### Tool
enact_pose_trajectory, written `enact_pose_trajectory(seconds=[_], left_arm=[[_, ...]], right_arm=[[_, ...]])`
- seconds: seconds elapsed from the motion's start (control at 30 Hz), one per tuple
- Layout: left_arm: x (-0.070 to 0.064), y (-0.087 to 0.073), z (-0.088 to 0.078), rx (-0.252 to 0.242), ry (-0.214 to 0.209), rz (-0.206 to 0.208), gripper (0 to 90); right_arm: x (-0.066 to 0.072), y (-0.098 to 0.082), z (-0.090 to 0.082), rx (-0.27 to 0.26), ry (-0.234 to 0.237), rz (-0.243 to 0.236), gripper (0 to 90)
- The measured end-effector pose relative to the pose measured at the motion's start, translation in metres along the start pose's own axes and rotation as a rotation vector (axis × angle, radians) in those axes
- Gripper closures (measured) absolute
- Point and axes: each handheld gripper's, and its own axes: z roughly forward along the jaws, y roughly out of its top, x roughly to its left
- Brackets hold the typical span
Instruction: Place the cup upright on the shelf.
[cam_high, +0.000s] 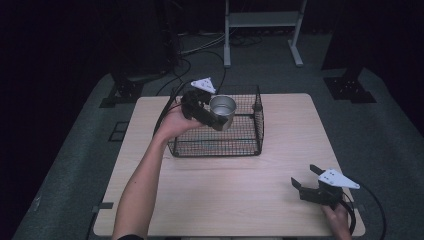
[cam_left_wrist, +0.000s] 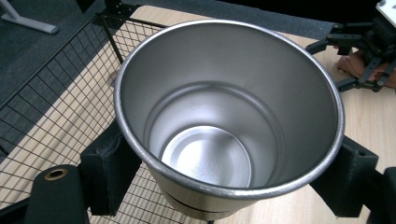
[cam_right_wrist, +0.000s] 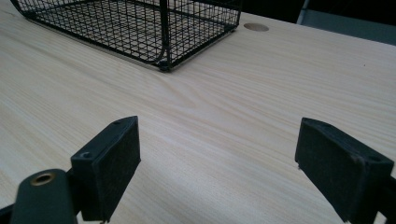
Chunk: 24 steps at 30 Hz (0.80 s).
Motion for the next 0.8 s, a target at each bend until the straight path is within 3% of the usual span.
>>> enact_pose_trajectory(seconds=[0.33,0.8], left_arm=[[0.015,0.009,0.016,0.027,0.001,-0.022,17.7],[0.043,-0.008,0.047,0.07,0.022,-0.099,17.7]], right_arm=[[0.0,0.0,0.0,-0.002,0.006,0.007,13.4],[-0.001,0.0,0.0,-0.004,0.007,0.007,13.4]])
